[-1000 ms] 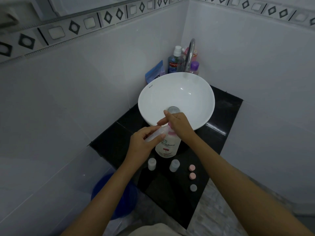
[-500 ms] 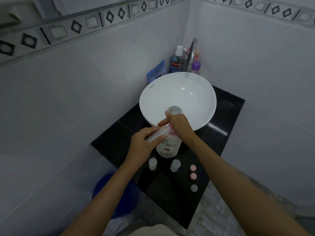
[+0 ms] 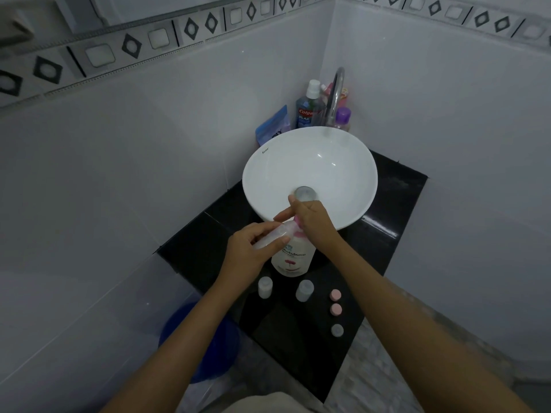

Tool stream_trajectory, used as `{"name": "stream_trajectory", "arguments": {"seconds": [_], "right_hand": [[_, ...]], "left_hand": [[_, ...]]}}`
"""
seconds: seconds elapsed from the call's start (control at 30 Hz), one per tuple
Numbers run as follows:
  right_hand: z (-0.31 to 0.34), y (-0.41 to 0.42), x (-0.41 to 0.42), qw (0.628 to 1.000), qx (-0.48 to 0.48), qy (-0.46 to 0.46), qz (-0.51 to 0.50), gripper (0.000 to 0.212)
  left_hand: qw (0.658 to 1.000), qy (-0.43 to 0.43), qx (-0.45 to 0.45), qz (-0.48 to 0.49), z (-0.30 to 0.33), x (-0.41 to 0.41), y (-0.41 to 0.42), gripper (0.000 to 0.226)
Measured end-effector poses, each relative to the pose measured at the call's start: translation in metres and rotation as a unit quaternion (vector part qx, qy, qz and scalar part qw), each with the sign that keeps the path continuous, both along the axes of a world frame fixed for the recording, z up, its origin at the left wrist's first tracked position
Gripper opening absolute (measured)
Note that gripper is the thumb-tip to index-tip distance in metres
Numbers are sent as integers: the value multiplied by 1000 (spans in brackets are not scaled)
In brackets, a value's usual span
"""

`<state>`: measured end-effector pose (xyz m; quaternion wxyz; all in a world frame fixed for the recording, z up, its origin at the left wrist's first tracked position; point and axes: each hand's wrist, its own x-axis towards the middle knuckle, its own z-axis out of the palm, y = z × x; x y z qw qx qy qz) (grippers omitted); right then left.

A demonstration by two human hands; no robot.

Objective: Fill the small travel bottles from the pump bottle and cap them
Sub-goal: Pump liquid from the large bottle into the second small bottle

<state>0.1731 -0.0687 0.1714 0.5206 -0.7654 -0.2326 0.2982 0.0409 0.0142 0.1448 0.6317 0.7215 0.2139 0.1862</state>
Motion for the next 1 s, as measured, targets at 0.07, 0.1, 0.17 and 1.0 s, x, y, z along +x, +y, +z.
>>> {"name": "stream_trajectory", "arguments": {"seconds": [0.07,0.1,0.17,1.0], "right_hand": [[4,-1,2,1000,-8,-20,14,49],[7,-2,4,999,-8,-34,23,49],[11,-3,5,998,4,-46,37,49],[-4,2,8,999,6,-43,1,48]], "left_hand": [[1000,-5,-2,0,3,-1,0,26],[1000,-9,-1,-1,4,-1,0,26],[1000,-17,1,-2,8,-1,3,28],[1000,-4,25,-3,5,2,6,33]]}}
